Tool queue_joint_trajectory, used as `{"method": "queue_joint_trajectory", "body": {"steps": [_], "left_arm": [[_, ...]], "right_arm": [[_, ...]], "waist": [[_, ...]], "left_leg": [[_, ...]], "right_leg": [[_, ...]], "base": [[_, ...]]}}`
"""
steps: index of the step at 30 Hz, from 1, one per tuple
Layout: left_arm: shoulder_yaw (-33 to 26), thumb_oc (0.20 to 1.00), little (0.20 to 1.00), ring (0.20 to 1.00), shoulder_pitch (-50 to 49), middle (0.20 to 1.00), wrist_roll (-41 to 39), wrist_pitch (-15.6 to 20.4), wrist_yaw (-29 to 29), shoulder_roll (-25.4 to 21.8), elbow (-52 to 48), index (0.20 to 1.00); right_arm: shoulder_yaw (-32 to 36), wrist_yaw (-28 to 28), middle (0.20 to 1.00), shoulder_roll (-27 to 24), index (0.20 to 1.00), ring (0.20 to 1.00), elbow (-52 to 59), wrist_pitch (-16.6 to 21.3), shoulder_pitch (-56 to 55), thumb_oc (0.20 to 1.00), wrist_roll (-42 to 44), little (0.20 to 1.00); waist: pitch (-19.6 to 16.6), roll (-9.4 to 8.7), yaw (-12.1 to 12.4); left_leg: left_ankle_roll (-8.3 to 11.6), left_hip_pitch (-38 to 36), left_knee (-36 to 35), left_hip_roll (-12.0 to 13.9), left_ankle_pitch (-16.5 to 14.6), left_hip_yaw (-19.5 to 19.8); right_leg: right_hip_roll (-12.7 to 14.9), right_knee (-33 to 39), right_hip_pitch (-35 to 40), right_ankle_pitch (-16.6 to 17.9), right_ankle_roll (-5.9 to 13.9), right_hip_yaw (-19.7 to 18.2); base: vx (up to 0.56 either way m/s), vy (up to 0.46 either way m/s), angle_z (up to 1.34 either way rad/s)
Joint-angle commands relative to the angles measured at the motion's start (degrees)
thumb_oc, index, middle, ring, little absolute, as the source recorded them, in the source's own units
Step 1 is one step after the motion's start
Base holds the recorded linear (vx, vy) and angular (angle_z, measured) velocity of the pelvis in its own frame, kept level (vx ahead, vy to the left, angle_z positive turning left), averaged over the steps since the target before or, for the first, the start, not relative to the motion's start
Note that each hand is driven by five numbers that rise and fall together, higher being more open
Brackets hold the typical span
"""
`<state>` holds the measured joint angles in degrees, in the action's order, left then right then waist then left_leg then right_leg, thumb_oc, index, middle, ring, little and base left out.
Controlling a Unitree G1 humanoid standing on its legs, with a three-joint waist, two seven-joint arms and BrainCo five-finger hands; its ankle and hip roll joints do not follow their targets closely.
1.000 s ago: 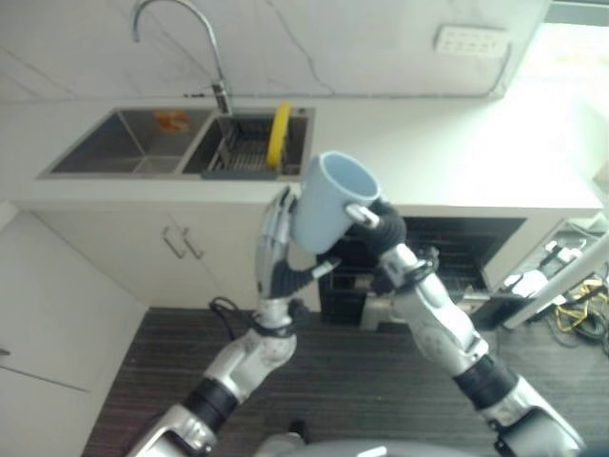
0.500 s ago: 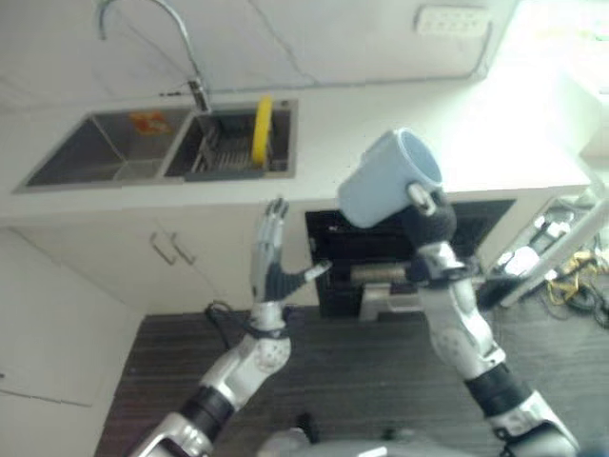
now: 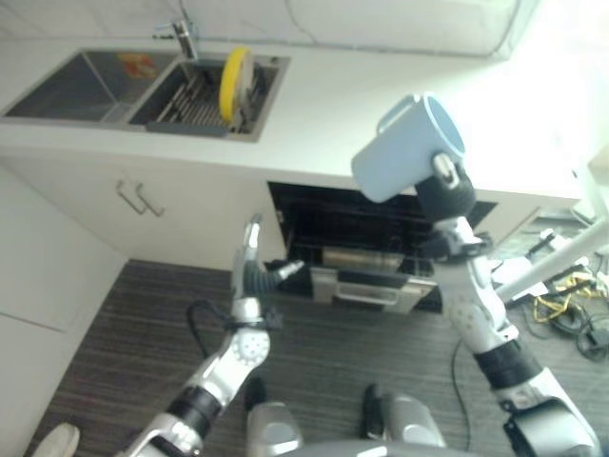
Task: Place the dishes in the dishwasher.
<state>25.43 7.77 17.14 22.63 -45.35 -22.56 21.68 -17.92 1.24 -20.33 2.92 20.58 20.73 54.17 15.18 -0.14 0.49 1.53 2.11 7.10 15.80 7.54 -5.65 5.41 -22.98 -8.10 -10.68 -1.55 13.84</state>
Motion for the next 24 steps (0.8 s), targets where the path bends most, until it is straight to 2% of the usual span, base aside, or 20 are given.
{"method": "queue_joint_trajectory", "body": {"steps": [1, 3, 6, 8, 10, 11, 12, 14, 15, 16, 19, 20, 22, 24], "left_arm": [[1.2, 1.0, 1.0, 1.0, 3.2, 1.0, 3.5, 3.6, 3.0, -1.5, -3.1, 1.0], [2.3, 1.0, 1.0, 1.0, 3.4, 1.0, 4.9, 3.9, 4.4, -1.8, -2.3, 1.0], [4.1, 1.0, 1.0, 1.0, 5.1, 1.0, 7.3, 2.0, 10.0, -3.2, -0.3, 1.0], [4.6, 1.0, 1.0, 1.0, 4.7, 1.0, 9.6, -1.6, 13.0, -4.3, 0.3, 1.0], [5.2, 1.0, 1.0, 1.0, 4.1, 1.0, 11.4, -3.7, 15.0, -5.4, 1.0, 1.0], [5.4, 1.0, 1.0, 1.0, 4.1, 1.0, 11.8, -4.3, 15.5, -5.6, 1.1, 1.0], [6.3, 1.0, 1.0, 1.0, 4.8, 1.0, 13.8, -5.9, 18.5, -6.3, 1.9, 1.0], [8.4, 1.0, 1.0, 1.0, 7.4, 1.0, 16.2, -6.9, 23.6, -7.4, 2.3, 1.0], [9.3, 1.0, 1.0, 1.0, 8.2, 1.0, 17.5, -7.5, 24.4, -7.7, 2.4, 1.0], [11.3, 1.0, 1.0, 1.0, 11.4, 1.0, 18.6, -10.3, 25.8, -8.2, 3.6, 1.0], [13.3, 1.0, 1.0, 1.0, 14.3, 1.0, 20.4, -14.0, 28.9, -8.5, 4.9, 1.0], [14.3, 1.0, 1.0, 1.0, 15.6, 1.0, 20.5, -16.5, 30.2, -8.8, 5.4, 1.0], [14.7, 1.0, 1.0, 1.0, 16.6, 1.0, 20.9, -18.8, 30.6, -9.4, 5.7, 1.0], [14.7, 1.0, 1.0, 1.0, 17.3, 1.0, 20.6, -19.3, 31.2, -10.0, 5.9, 1.0]], "right_arm": [[2.2, 1.0, 0.2, -0.9, 0.2, 0.2, 5.0, 3.2, 1.3, 0.2, -9.5, 0.2], [1.8, 1.6, 0.2, -1.0, 0.2, 0.2, 4.2, 4.2, 1.0, 0.2, -11.3, 0.2], [2.2, 0.7, 0.2, -0.9, 0.2, 0.2, 3.4, 3.0, 0.2, 0.2, -10.1, 0.2], [2.7, -0.3, 0.2, -1.4, 0.2, 0.2, 3.5, 2.9, -2.2, 0.2, -11.7, 0.2], [3.6, 0.7, 0.2, -2.8, 0.2, 0.2, 3.8, 3.3, -3.5, 0.2, -21.5, 0.2], [3.8, 0.9, 0.2, -3.2, 0.2, 0.2, 3.6, 3.0, -3.4, 0.2, -22.2, 0.2], [5.5, 0.7, 0.2, -4.6, 0.2, 0.2, 1.7, 1.5, -2.4, 0.2, -20.6, 0.2], [7.3, 0.9, 0.2, -6.7, 0.2, 0.2, -1.4, 0.6, 1.1, 0.2, -20.1, 0.2], [7.8, 1.1, 0.2, -7.2, 0.2, 0.2, -2.0, 0.3, 1.9, 0.2, -20.1, 0.2], [8.5, 1.1, 0.2, -8.6, 0.2, 0.2, -3.0, -0.1, 4.1, 0.2, -19.1, 0.2], [9.4, 0.7, 0.2, -9.7, 0.2, 0.2, -3.6, -0.4, 5.5, 0.2, -18.4, 0.2], [9.6, 0.3, 0.2, -10.1, 0.2, 0.2, -3.9, -0.4, 6.2, 0.2, -18.2, 0.2], [10.0, 0.0, 0.2, -10.5, 0.2, 0.2, -3.8, -0.6, 6.6, 0.2, -18.0, 0.2], [10.3, -0.2, 0.2, -10.8, 0.2, 0.2, -3.4, -0.9, 6.7, 0.2, -17.5, 0.2]], "waist": [[-1.4, 0.75, -1.3], [-1.3, 1.17, -1.2], [-1.8, 1.71, -1.5], [-2.1, 1.87, -1.9], [-1.9, 1.96, -2.6], [-1.8, 1.98, -2.7], [-1.2, 1.99, -3.2], [0.5, 1.93, -3.7], [1.1, 1.95, -3.9], [3.1, 2.08, -4.9], [5.0, 2.41, -5.8], [6.0, 2.57, -6.4], [7.2, 2.73, -6.9], [7.9, 2.84, -7.2]], "left_leg": [[4.93, -1.4, 0.9, -0.9, -6.4, -0.7], [5.41, -1.2, -1.6, -1.1, -5.6, -1.2], [4.96, -2.1, -3.2, -2.0, -6.3, -1.9], [4.66, -3.9, -3.7, -2.7, -7.3, -2.8], [4.32, -4.5, -3.0, -3.1, -8.6, -3.7], [4.28, -4.5, -2.8, -3.1, -8.7, -3.9], [4.2, -4.1, -1.9, -3.1, -9.3, -4.5], [4.17, -2.8, -1.5, -3.1, -9.5, -5.0], [4.17, -2.3, -1.3, -3.2, -9.6, -5.0], [4.01, -0.6, -0.5, -3.4, -9.7, -4.9], [3.76, 1.3, 0.9, -3.7, -9.8, -4.7], [3.59, 2.2, 1.8, -3.9, -10.0, -4.8], [3.47, 3.4, 3.3, -4.1, -10.2, -4.8], [3.45, 4.4, 4.4, -4.1, -10.5, -4.9]], "right_leg": [[1.8, 7.7, 9.3, 0.2, 4.67, -2.1], [2.2, 8.7, 10.6, 0.2, 5.07, -1.6], [3.8, 8.4, 11.0, 0.0, 5.86, -0.5], [5.5, 9.1, 10.7, 1.1, 7.23, -0.4], [6.5, 9.5, 9.7, 2.1, 8.18, -1.0], [6.7, 9.5, 9.5, 2.4, 8.36, -1.1], [7.4, 10.1, 8.5, 3.5, 9.12, -1.4], [8.1, 10.8, 6.8, 4.7, 10.07, -1.8], [8.2, 10.7, 6.2, 4.9, 10.29, -2.1], [8.6, 10.0, 4.2, 5.2, 10.66, -3.4], [9.0, 8.3, 1.8, 5.3, 10.84, -4.7], [9.3, 7.5, 0.5, 5.4, 10.94, -5.4], [9.6, 6.1, -0.9, 5.4, 10.9, -6.1], [9.8, 5.0, -2.1, 5.3, 10.85, -6.6]], "base": [[0.1, 0.096, 0.26], [0.11, 0.146, 0.26], [0.16, 0.206, -0.18], [0.21, 0.127, -0.49], [0.17, 0.082, -0.38], [0.12, 0.053, -0.37], [0.03, 0.014, -0.38], [-0.03, 0.006, -0.08], [-0.07, 0.046, -0.05], [-0.08, 0.06, -0.06], [-0.04, 0.071, -0.11], [0.01, 0.074, -0.2], [0.02, 0.064, -0.26], [0.01, 0.038, -0.28]]}}
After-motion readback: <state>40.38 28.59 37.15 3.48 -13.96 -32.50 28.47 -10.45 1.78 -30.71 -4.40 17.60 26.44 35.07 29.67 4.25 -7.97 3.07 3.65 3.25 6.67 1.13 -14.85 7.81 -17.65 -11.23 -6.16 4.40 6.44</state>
